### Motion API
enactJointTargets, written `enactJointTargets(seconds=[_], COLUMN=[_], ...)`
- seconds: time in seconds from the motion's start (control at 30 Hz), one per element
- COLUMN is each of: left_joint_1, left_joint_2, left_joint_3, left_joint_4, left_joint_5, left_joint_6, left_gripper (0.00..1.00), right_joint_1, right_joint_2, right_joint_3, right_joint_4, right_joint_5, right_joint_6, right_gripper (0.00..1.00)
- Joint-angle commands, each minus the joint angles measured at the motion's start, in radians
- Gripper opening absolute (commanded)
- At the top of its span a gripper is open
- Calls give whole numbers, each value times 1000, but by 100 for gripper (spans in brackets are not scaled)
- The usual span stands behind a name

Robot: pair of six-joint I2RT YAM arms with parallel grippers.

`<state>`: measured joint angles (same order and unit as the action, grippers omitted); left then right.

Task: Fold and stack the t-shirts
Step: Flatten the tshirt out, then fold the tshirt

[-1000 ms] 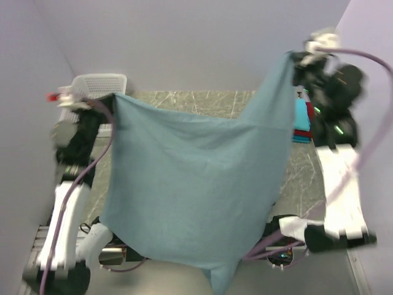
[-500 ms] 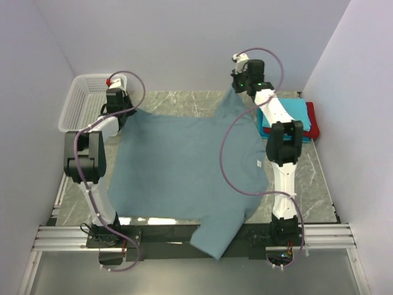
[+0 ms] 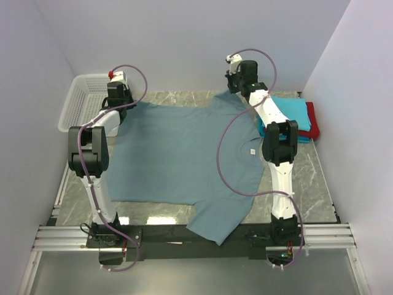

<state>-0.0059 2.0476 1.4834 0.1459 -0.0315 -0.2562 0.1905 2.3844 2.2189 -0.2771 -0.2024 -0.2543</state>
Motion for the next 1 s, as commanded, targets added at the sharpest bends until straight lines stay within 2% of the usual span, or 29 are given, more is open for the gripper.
enactJointTargets(seconds=[0.0, 0.23, 0.4, 0.7, 0.87, 0.97], left_joint_1=[3, 1, 1, 3, 3, 3], left_joint_2=[-27, -18, 16, -56, -99, -136], left_joint_3=[28, 58, 98, 14, -69, -133], left_joint_4=[18, 3, -19, 44, 130, 211], left_joint_5=[7, -8, -4, 8, 24, 100], left_joint_6=[28, 44, 49, 104, 149, 170], left_gripper=[0, 1, 0, 0, 0, 0], right_joint_1=[-17, -19, -20, -20, -20, -22], right_joint_2=[-146, -405, -517, -689, -764, -795], right_joint_3=[-71, -321, -450, -649, -711, -752], right_joint_4=[45, 108, 113, 162, 164, 171], right_joint_5=[-23, -89, -121, -178, -170, -169], right_joint_6=[18, 39, 39, 70, 66, 64], right_gripper=[0, 0, 0, 0, 0, 0])
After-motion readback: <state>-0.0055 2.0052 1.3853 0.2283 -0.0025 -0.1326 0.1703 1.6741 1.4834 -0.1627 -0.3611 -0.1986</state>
